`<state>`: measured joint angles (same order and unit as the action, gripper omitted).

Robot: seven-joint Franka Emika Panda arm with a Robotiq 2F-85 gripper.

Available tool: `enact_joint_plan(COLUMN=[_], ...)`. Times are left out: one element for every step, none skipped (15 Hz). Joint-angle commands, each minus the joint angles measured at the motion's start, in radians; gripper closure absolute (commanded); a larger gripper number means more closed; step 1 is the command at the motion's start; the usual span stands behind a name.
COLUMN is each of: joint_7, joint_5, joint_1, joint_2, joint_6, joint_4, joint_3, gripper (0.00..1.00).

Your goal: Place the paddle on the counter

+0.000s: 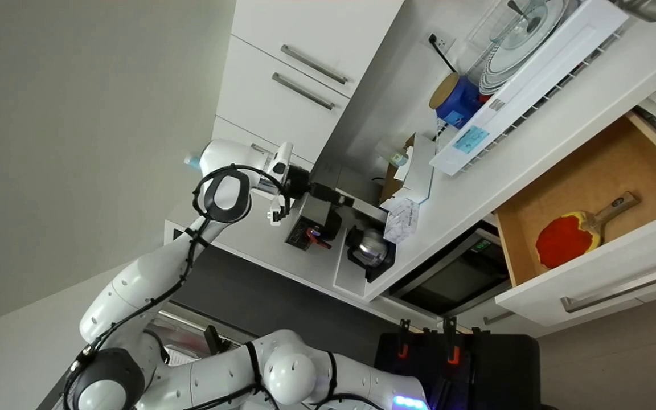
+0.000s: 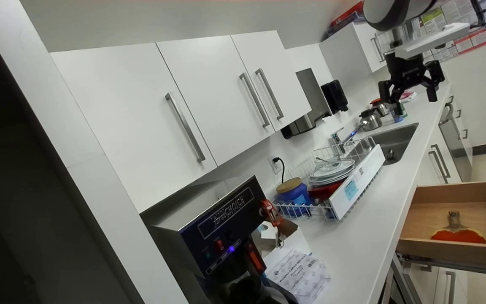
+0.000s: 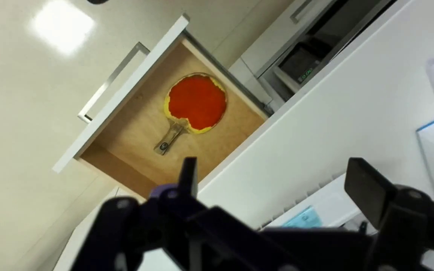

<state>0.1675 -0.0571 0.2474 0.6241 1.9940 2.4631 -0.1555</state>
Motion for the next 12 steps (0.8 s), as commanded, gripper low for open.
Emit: enact_joint_plan(joint_7=[0.069, 0.086, 0.103, 0.120, 0.127, 0.080, 0.087, 0.095, 0.096, 0.096, 0.096, 0.096], joint_5=[-0.054, -0.066, -0.082, -0.099, -0.115, -0.084, -0.093, -0.097, -0.097, -0.097, -0.097, -0.097], joint_1=[0.075, 0.091, 0.106, 0.117, 0.120, 0.103, 0.106, 0.106, 0.104, 0.104, 0.104, 0.104], joint_2=[-0.191, -0.245, -0.300, -0.350, -0.379, -0.309, -0.349, -0.377, -0.390, -0.393, -0.392, -0.391], joint_6=[0.202, 0.255, 0.303, 0.331, 0.321, 0.307, 0.319, 0.322, 0.323, 0.323, 0.322, 0.322], joint_4=[-0.005, -0.006, -0.009, -0.016, -0.022, 0.007, 0.003, -0.003, -0.010, -0.015, -0.019, -0.021], joint_3=[-0.026, -0.034, -0.040, -0.043, -0.042, -0.056, -0.060, -0.061, -0.062, -0.061, -0.061, -0.061], gripper=[0.00, 0.00, 0.00, 0.00, 0.00, 0.00, 0.00, 0.00, 0.00, 0.00, 0.00, 0.00])
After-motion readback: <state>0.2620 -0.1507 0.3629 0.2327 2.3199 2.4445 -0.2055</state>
